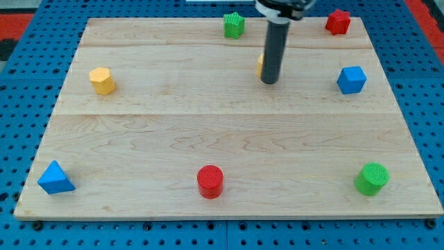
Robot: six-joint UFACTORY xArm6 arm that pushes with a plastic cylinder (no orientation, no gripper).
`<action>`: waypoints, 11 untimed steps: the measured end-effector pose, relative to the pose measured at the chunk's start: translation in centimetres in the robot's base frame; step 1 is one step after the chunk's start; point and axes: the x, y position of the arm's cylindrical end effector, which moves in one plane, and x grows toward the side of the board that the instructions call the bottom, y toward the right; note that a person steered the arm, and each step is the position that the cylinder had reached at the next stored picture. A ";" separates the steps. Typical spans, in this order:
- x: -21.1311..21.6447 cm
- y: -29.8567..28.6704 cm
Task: Push the heart to the top left side
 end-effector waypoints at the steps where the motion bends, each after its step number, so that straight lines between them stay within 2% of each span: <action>1: -2.1 0.7; 2: -2.2 4.6; 3: -3.1 5.7; 4: -4.9 4.1; 6: -5.0 -6.0; 8: -6.4 -11.8; 9: -5.0 -10.1; 10: -5.3 -8.9; 11: -8.7 -8.4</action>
